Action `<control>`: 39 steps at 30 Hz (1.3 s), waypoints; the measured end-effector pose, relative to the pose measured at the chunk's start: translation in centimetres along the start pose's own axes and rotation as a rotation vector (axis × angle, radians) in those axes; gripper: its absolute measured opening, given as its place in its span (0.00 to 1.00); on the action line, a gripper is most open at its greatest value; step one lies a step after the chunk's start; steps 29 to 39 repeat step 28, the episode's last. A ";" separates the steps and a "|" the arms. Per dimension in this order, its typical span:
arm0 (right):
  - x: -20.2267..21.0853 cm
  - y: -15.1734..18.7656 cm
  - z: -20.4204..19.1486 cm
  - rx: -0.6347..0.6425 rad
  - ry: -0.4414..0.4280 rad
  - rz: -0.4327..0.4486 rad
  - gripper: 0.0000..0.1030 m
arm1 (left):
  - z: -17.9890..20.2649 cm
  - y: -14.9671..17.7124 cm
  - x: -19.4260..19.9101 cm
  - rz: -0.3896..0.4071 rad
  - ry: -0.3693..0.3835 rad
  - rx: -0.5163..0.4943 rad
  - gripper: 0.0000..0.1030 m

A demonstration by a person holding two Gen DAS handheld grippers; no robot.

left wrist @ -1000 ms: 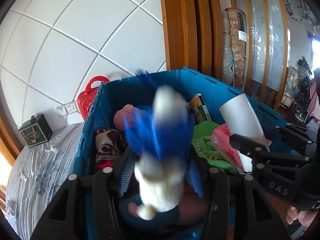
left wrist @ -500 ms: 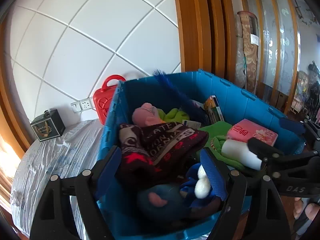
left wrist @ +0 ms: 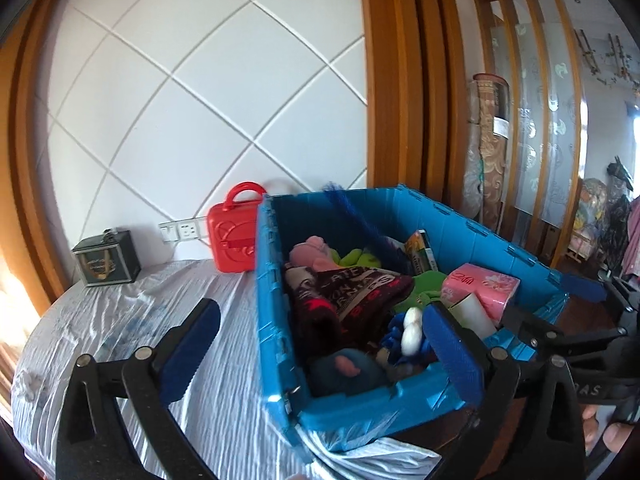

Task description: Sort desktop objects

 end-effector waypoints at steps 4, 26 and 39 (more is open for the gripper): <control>1.5 0.5 -0.9 -0.009 0.011 0.001 1.00 | -0.4 0.7 0.8 -0.038 0.004 -0.014 1.00; 4.4 1.6 -0.4 -0.068 0.073 -0.022 1.00 | 0.1 1.2 2.6 -0.082 0.126 -0.023 1.00; 4.4 1.6 -0.4 -0.069 0.073 -0.022 1.00 | 0.4 1.2 2.6 -0.082 0.126 -0.027 1.00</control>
Point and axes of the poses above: each gripper's, at about its wrist camera, not at the fingertips, and x roughly against the way its jaws point, z to its right, y to its underside, the point moved 1 cm from there along -x, roughly the way its jaws point, and after that the axes turned 7 degrees about -y, right-handed, at the moved point
